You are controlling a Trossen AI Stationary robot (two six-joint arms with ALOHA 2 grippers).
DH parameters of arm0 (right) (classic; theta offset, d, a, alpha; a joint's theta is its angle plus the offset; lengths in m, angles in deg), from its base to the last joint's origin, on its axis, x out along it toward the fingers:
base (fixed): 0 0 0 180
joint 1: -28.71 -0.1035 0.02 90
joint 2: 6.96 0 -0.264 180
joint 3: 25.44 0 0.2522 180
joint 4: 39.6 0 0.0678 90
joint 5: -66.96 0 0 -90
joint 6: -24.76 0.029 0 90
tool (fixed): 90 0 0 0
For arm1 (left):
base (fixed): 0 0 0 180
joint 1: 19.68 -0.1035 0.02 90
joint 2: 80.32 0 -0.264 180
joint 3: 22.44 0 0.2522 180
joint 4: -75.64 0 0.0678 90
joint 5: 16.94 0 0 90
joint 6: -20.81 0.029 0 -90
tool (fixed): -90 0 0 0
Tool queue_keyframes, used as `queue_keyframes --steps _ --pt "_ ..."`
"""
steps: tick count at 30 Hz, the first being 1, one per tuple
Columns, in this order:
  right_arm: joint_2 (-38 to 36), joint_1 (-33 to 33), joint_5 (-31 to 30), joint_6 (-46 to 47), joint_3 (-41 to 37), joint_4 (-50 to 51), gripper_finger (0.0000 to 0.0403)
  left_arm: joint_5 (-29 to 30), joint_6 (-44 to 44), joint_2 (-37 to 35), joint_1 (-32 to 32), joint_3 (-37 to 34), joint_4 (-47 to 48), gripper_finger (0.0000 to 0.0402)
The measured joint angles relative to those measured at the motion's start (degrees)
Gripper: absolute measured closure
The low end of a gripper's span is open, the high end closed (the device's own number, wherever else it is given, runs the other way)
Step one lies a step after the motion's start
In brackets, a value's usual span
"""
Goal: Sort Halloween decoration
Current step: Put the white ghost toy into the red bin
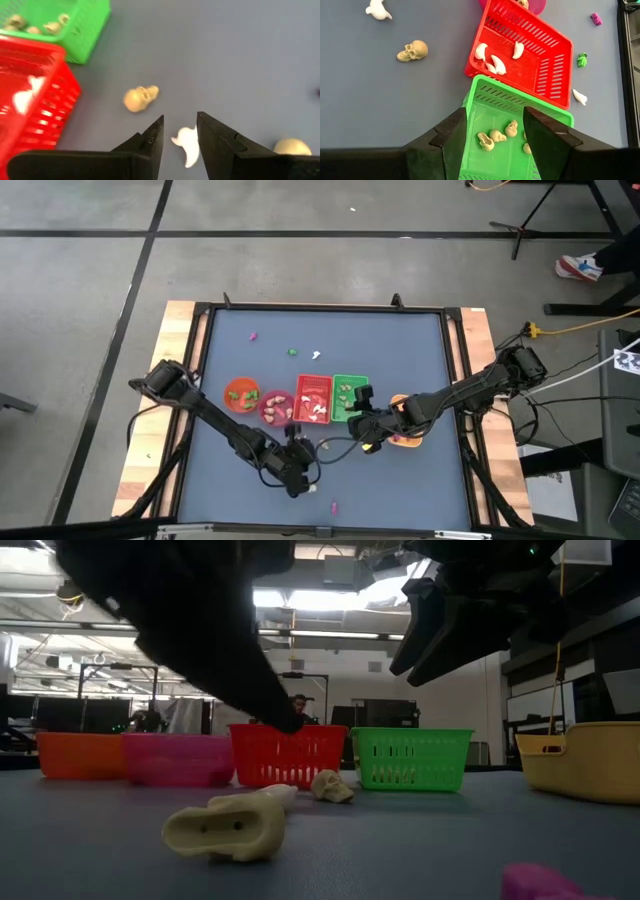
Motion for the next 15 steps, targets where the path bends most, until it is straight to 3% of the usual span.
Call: queue_keyframes --steps 8,15 --pt "0.00 0.00 0.73 0.02 0.00 0.00 0.0207 -4.83 -0.02 1.19 -0.36 0.09 0.02 0.0301" --pt "0.00 0.00 0.73 0.02 -0.02 -0.02 0.0207 -4.89 -0.05 3.52 -0.02 0.09 0.07 0.0301"
